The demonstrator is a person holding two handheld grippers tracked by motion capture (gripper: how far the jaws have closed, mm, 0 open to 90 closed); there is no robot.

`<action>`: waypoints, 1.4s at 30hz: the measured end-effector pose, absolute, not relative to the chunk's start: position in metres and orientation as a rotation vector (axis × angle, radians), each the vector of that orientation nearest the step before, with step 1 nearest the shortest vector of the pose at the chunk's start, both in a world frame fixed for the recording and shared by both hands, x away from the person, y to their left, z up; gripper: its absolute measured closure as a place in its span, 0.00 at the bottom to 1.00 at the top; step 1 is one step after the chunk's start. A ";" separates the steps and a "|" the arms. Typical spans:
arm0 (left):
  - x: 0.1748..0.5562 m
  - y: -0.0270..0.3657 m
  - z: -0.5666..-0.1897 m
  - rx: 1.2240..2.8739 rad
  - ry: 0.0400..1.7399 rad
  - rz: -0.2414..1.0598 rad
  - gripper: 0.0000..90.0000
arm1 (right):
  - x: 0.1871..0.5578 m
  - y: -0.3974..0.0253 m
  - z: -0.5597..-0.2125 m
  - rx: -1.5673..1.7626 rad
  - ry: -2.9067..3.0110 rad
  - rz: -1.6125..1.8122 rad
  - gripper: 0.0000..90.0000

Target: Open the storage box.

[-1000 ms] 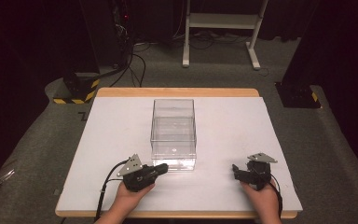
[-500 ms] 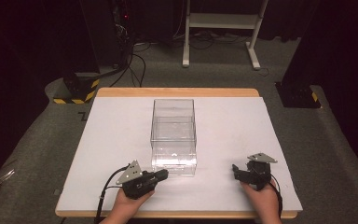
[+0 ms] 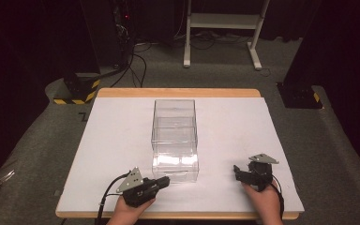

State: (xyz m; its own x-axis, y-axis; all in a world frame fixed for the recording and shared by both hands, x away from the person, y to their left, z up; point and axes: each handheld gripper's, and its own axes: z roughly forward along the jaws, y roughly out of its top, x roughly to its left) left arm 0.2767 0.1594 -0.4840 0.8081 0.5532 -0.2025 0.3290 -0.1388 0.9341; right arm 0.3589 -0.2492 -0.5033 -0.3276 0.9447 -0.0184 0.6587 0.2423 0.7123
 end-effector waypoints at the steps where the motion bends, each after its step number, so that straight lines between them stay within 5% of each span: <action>1: 0.275 0.158 -0.484 1.745 0.685 0.219 0.95 | 0.359 -0.249 -0.503 1.462 2.072 0.852 0.18; 31: 0.254 0.166 -0.486 1.761 0.669 0.206 0.94 | 0.359 -0.249 -0.503 1.459 2.074 0.849 0.18; 42: 0.251 0.177 -0.479 1.723 0.698 0.221 0.78 | 0.359 -0.249 -0.503 1.459 2.074 0.850 0.18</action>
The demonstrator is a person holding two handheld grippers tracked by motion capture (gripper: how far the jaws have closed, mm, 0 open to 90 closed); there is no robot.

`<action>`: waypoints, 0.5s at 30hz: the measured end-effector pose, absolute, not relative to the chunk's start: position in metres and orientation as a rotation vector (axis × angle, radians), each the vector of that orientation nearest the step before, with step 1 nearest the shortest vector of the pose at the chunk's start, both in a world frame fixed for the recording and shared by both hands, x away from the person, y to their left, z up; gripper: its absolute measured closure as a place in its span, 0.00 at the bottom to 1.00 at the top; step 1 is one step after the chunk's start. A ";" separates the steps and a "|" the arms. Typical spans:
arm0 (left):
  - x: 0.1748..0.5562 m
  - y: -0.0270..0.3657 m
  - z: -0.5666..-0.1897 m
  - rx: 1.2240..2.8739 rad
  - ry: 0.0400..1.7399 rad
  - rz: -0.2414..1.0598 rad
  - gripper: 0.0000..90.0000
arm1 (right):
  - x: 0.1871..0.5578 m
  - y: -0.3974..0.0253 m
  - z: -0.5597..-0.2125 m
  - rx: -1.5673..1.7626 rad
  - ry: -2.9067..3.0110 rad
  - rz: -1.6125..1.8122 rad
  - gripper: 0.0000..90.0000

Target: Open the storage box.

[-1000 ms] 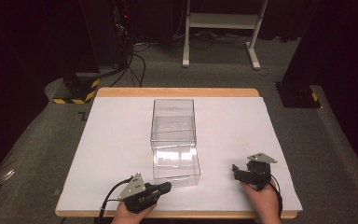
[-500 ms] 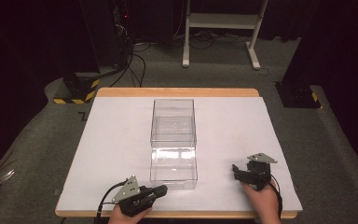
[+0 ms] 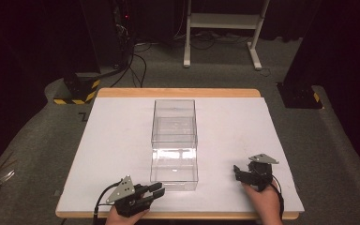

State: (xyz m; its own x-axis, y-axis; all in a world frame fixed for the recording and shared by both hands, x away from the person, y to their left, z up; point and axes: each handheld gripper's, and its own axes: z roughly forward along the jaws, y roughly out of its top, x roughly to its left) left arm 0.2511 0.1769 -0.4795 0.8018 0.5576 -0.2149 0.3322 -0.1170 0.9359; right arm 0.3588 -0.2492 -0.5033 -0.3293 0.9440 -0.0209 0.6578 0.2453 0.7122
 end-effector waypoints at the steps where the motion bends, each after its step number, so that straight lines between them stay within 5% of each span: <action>1: 0.249 0.177 -0.477 1.727 0.689 0.235 0.78 | 0.359 -0.249 -0.503 1.459 2.073 0.850 0.18; 15: 0.252 0.181 -0.462 1.672 0.688 0.286 0.79 | 0.359 -0.249 -0.503 1.465 2.072 0.851 0.18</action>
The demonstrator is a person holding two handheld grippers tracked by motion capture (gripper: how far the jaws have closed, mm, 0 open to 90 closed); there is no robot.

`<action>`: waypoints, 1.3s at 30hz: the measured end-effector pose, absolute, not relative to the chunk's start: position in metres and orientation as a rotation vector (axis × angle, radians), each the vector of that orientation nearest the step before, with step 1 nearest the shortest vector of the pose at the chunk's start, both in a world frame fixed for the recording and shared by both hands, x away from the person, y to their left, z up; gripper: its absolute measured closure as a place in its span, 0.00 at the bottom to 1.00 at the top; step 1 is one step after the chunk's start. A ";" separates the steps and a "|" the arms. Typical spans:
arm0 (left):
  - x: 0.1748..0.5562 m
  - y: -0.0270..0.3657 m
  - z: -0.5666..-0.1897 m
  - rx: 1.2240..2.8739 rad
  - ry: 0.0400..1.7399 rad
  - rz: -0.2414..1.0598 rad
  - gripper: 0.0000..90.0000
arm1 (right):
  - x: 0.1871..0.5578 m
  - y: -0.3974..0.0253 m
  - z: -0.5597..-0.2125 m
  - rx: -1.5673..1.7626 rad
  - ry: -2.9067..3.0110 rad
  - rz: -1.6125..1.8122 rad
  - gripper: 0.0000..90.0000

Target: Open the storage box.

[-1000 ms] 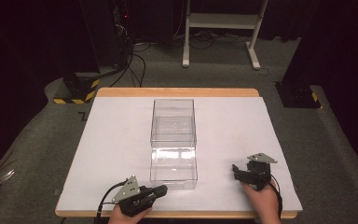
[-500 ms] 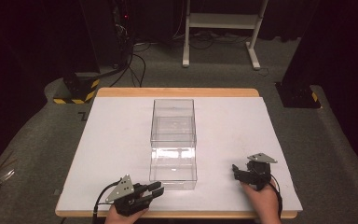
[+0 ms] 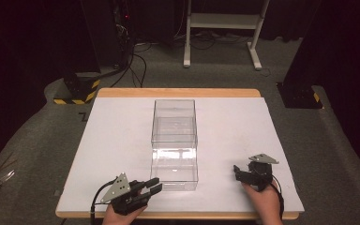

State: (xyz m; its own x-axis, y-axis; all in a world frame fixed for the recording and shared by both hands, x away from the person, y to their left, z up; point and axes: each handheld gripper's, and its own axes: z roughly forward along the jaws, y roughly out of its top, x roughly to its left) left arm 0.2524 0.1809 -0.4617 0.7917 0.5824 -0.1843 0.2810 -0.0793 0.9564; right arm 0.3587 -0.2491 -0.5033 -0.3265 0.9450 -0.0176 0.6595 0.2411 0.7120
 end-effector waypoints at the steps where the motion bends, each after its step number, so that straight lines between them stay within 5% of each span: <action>1: 0.253 0.181 -0.461 1.674 0.685 0.290 0.79 | 0.359 -0.249 -0.503 1.464 2.072 0.852 0.18; 21: 0.271 0.183 -0.446 1.655 0.685 0.322 0.71 | 0.359 -0.249 -0.503 1.459 2.073 0.850 0.18; 39: 0.295 0.225 -0.440 1.603 0.864 0.474 0.49 | 0.359 -0.249 -0.503 1.465 2.073 0.849 0.18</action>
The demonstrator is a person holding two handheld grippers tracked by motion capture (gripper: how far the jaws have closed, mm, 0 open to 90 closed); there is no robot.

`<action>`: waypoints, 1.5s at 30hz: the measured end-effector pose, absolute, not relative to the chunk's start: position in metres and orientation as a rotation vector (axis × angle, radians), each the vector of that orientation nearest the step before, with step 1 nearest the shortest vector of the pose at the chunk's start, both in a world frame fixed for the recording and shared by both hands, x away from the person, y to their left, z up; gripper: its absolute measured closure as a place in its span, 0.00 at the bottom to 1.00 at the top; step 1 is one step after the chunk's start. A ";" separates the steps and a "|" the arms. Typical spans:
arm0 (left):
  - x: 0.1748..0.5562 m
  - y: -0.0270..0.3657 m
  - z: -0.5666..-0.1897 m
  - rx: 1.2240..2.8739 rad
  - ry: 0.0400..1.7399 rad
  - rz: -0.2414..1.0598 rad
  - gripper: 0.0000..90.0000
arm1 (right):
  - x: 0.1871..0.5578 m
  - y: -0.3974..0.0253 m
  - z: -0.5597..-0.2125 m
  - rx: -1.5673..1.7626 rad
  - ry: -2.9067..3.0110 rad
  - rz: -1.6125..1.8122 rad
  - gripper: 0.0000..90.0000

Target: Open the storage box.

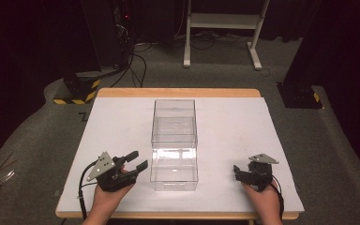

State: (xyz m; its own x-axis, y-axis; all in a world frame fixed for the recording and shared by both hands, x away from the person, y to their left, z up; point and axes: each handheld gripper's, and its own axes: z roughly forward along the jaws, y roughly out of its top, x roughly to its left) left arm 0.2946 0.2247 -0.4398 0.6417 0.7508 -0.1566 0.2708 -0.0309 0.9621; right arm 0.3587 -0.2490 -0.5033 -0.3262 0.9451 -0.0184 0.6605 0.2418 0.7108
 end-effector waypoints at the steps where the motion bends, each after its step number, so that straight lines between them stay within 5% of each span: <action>1: 0.296 0.230 -0.443 1.611 0.885 0.498 0.47 | 0.359 -0.249 -0.503 1.465 2.073 0.849 0.18; 21: 0.312 0.287 -0.475 1.733 1.151 0.691 0.34 | 0.359 -0.249 -0.503 1.465 2.073 0.852 0.18; 33: 0.333 0.287 -0.508 1.971 1.364 0.621 0.25 | 0.359 -0.249 -0.503 1.465 2.073 0.852 0.18; 45: 0.331 0.285 -0.509 1.958 1.363 0.635 0.26 | 0.359 -0.249 -0.503 1.465 2.073 0.851 0.18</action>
State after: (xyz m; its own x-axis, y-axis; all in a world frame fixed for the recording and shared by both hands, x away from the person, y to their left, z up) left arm 0.3311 0.2853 -0.5085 0.3391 0.9406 0.0192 0.6201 -0.2389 0.7473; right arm 0.3588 -0.2490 -0.5034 -0.3268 0.9449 -0.0171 0.6604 0.2413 0.7111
